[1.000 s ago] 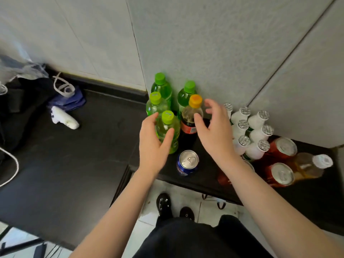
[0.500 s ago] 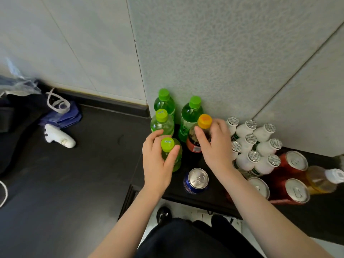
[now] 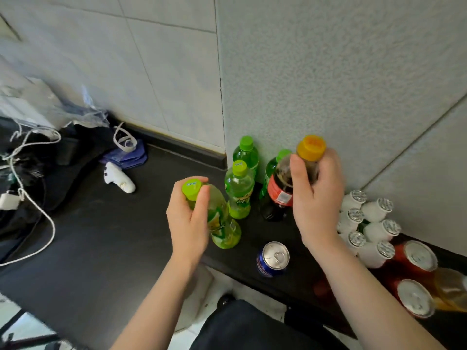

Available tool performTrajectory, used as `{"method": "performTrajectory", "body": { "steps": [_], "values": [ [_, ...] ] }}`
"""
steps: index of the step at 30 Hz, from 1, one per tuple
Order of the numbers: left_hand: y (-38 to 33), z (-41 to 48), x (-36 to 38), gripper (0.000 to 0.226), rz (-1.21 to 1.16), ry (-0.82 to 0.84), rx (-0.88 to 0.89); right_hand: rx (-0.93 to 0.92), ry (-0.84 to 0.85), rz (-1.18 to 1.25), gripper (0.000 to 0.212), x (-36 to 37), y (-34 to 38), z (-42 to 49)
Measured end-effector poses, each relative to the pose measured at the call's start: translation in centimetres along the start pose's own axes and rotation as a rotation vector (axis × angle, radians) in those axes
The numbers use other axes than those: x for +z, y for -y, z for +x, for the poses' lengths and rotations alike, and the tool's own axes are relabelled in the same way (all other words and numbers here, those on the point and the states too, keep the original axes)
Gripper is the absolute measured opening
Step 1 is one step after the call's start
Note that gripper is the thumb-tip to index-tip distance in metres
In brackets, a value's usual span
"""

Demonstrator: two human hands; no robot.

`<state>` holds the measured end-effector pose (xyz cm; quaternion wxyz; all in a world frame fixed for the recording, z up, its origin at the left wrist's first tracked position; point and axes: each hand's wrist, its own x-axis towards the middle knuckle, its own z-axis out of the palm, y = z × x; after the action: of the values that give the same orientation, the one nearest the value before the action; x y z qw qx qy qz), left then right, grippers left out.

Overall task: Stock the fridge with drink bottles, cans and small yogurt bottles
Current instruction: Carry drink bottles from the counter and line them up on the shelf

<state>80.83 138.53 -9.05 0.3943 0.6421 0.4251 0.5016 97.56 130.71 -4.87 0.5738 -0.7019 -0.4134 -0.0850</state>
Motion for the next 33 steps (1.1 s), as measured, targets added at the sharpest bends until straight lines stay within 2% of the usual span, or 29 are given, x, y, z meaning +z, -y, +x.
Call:
{"method": "performTrajectory", "body": {
  "steps": [3,6,9,13,18,26,30,33],
  "values": [
    [-2.1,0.8,-1.8,0.03,-0.015,-0.068,0.001,-0.115,0.02,0.078,0.011,-0.9,2.9,1.4],
    [-4.2,0.7,-3.9,0.04,-0.018,-0.148,0.005,-0.169,0.092,0.159,0.019,-1.5,5.0,2.1],
    [-6.5,-0.6,-6.5,0.036,-0.04,-0.206,-0.012,-0.221,0.226,0.279,0.03,-1.5,6.8,1.7],
    [-8.3,-4.8,-10.1,0.037,-0.018,-0.298,-0.061,-0.224,0.414,0.484,0.027,-0.4,8.7,-0.8],
    [-8.1,-12.8,-13.7,0.034,0.049,-0.526,-0.137,-0.157,0.712,0.682,0.031,2.3,9.5,-7.1],
    [-7.1,-26.8,-19.5,0.035,0.164,-0.817,-0.346,-0.125,1.215,0.652,0.038,2.9,12.9,-19.5],
    [-6.9,-34.4,-22.6,0.033,0.244,-1.004,-0.436,-0.135,1.336,0.652,0.038,1.3,15.5,-26.5],
    [-7.0,-40.6,-25.4,0.031,0.279,-1.109,-0.508,-0.172,1.41,0.665,0.029,-0.2,18.0,-32.3]
  ]
}}
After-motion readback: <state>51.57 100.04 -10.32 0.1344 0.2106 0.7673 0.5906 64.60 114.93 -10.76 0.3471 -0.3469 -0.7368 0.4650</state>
